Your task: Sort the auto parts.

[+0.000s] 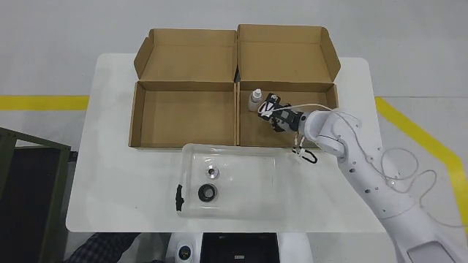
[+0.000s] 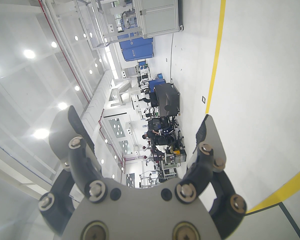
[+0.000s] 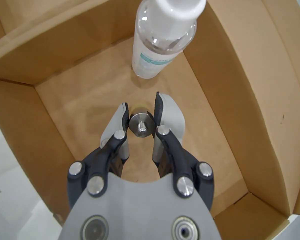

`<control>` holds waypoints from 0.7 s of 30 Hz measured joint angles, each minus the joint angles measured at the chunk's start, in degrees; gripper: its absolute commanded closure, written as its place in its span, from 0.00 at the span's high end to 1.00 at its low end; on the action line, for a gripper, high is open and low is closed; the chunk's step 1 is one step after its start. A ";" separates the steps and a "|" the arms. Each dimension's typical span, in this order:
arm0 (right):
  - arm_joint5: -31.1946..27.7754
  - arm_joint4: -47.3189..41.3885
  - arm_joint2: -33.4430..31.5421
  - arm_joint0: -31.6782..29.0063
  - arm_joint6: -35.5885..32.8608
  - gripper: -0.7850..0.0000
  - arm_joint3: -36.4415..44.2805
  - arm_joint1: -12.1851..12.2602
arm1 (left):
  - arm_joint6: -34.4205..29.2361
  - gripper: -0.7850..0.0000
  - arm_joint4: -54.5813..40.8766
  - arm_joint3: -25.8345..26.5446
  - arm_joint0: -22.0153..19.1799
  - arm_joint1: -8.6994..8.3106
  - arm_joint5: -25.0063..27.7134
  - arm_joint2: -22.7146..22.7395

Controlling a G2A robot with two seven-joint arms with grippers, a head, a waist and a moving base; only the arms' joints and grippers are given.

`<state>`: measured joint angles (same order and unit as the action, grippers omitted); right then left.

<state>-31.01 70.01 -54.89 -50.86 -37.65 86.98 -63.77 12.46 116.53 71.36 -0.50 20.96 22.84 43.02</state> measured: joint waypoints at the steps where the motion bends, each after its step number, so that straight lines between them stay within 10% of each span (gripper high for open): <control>1: 0.07 0.05 0.33 0.26 -0.08 0.25 -0.41 -0.13 | 0.00 1.00 0.00 0.00 0.00 0.00 0.00 0.00; 5: 0.42 0.14 1.06 0.93 -0.20 0.40 -1.41 -0.48 | 0.00 1.00 0.00 0.00 0.00 0.00 0.00 0.00; 21: -0.37 -1.87 -5.13 -5.92 2.47 0.49 8.16 0.95 | 0.00 1.00 0.00 0.00 0.00 0.00 0.00 0.00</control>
<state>-31.38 68.13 -60.02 -56.78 -35.19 95.14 -62.82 12.46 116.53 71.36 -0.50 20.96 22.84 43.02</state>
